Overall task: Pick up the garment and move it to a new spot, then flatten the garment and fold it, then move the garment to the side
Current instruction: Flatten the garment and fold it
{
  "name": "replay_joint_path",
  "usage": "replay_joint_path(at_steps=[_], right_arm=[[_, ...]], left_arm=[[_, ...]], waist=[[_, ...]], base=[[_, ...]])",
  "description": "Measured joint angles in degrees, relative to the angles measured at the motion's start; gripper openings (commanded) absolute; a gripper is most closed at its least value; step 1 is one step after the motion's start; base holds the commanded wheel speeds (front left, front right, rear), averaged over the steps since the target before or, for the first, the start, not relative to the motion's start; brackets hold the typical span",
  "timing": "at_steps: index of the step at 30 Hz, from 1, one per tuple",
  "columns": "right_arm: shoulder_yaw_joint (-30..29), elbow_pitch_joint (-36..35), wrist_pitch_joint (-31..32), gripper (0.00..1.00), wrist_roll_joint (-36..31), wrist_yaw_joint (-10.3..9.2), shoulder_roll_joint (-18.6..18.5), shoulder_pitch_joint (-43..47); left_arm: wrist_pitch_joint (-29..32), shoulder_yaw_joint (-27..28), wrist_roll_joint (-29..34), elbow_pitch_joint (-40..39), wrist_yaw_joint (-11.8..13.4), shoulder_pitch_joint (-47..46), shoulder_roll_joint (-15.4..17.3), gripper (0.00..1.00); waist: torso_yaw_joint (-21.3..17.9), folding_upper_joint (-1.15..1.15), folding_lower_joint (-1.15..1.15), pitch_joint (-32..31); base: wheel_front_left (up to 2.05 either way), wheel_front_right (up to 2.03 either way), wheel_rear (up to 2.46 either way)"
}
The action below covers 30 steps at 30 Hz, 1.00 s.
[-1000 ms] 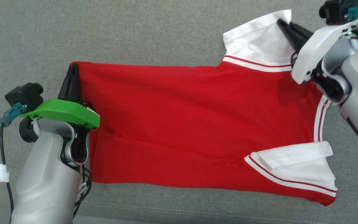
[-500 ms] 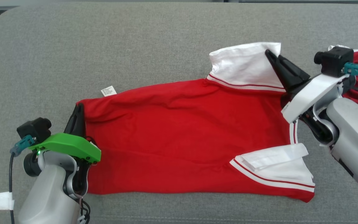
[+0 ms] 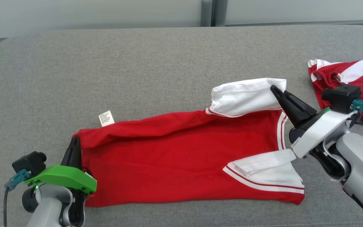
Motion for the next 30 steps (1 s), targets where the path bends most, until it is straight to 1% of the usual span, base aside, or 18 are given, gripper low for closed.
replay_joint_path(at_steps=[2, 6, 13, 16, 21, 22, 23, 24, 27, 29, 30], right_arm=[[-1.13, -1.96, 0.00, 0.00, -0.65, 0.00, 0.00, 1.18], [-1.42, -3.81, 0.00, 0.00, -3.07, 0.00, -0.41, 4.51], [0.25, -4.41, 0.00, 0.00, -6.30, 0.00, -1.23, 9.25], [1.23, -4.46, 0.00, 0.00, -7.88, 0.00, -1.35, 10.82], [2.88, -4.16, 0.00, 0.00, -14.37, 0.00, -3.24, 11.27], [2.98, -3.99, 0.00, 0.00, -15.51, 0.00, -3.52, 11.27], [3.02, -3.86, 0.00, 0.06, -16.83, 0.00, -3.70, 11.28], [3.18, -3.70, 0.00, 0.09, -17.80, 0.00, -3.78, 11.28], [3.52, -3.57, 0.00, 0.34, -20.53, 0.01, -4.12, 11.54], [4.13, -2.96, 0.00, 0.45, -22.01, 0.05, -4.59, 11.73], [4.66, -2.70, 0.00, 0.47, -22.58, 0.07, -4.77, 11.93]], left_arm=[[-0.01, 0.57, -0.64, -0.55, 0.08, 1.47, -0.04, 0.00], [-0.02, 0.97, -1.12, -1.12, 0.15, 3.89, -0.19, 0.00], [-0.02, 0.89, -2.15, -1.35, 0.40, 6.73, -0.80, 0.00], [-0.02, 0.90, -2.38, -1.36, 0.88, 7.49, -0.89, 0.00], [0.00, 0.98, -2.41, -1.37, 1.16, 8.38, -0.81, 0.00], [0.00, 1.02, -2.45, -1.36, 1.45, 8.57, -0.80, 0.34], [0.00, 1.11, -2.49, -1.34, 1.57, 8.66, -0.76, 0.77], [0.00, 1.22, -2.49, -1.35, 1.57, 8.72, -0.71, 1.00], [0.02, 1.59, -2.78, -1.41, 2.11, 8.98, -0.64, 1.00], [0.01, 2.11, -2.90, -1.40, 2.15, 9.32, -0.52, 1.00], [0.01, 2.44, -2.90, -1.41, 2.18, 9.56, -0.35, 1.00]], waist=[[-0.28, 0.00, 0.00, -0.29], [-0.60, 0.00, 0.00, -0.37], [-0.99, 0.00, 0.00, -0.08], [-1.17, 0.00, 0.00, 0.04], [-1.51, 0.00, 0.00, 0.14], [-1.58, 0.00, 0.00, 0.14], [-1.65, 0.00, 0.00, 0.13], [-1.72, 0.00, 0.00, 0.06], [-1.96, 0.00, 0.00, -0.24], [-2.08, 0.00, 0.00, -0.42], [-2.15, 0.00, 0.00, -0.58]], base=[[0.00, 0.00, 0.00], [0.00, 0.00, 0.00], [0.00, 0.00, 0.00], [0.00, 0.00, 0.00], [0.00, 0.00, 0.00], [0.00, 0.00, 0.00], [0.00, 0.00, 0.00], [0.00, 0.00, 0.00], [0.00, 0.00, 0.00], [0.00, 0.00, 0.00], [0.00, 0.00, 0.00]])
